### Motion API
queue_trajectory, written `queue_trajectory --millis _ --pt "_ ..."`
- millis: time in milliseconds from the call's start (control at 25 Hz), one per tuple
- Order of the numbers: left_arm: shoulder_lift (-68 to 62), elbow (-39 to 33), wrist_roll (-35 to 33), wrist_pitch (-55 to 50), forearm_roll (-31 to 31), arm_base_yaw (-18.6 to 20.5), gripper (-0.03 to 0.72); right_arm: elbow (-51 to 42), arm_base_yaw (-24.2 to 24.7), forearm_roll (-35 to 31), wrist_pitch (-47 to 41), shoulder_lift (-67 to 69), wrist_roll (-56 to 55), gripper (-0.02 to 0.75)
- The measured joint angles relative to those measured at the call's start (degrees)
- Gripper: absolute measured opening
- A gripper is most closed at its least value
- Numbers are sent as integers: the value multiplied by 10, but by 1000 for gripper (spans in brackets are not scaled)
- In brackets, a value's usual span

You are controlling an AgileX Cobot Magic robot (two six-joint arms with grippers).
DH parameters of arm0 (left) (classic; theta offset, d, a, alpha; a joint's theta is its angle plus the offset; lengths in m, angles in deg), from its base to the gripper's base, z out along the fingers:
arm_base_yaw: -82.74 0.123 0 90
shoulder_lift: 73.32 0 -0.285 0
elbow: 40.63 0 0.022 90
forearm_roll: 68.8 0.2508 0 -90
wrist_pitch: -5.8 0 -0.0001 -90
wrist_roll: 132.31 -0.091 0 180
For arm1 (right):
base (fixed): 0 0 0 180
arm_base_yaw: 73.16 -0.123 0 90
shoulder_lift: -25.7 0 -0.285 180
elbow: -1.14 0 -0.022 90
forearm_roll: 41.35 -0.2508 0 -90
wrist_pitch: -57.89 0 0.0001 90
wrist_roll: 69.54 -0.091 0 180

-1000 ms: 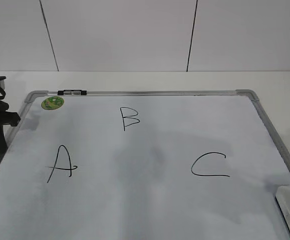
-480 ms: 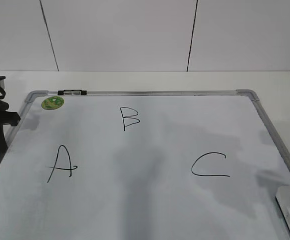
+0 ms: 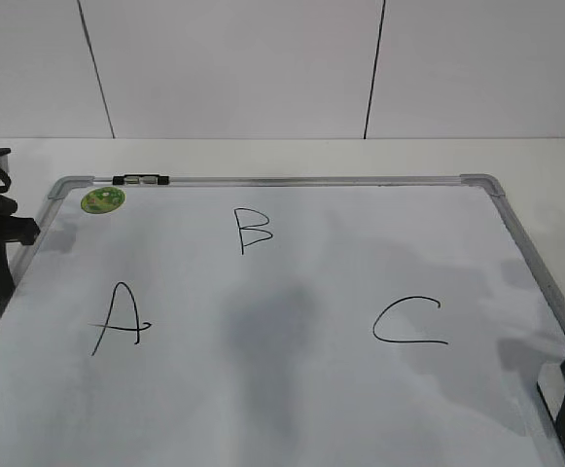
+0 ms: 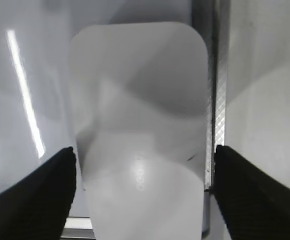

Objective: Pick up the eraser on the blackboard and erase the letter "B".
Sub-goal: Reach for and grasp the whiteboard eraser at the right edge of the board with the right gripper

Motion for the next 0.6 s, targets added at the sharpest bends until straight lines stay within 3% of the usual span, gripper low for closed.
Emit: queue_trajectory --millis 600 --pt "0 0 0 -1 -1 0 20 1 0 0 2 31 2 625"
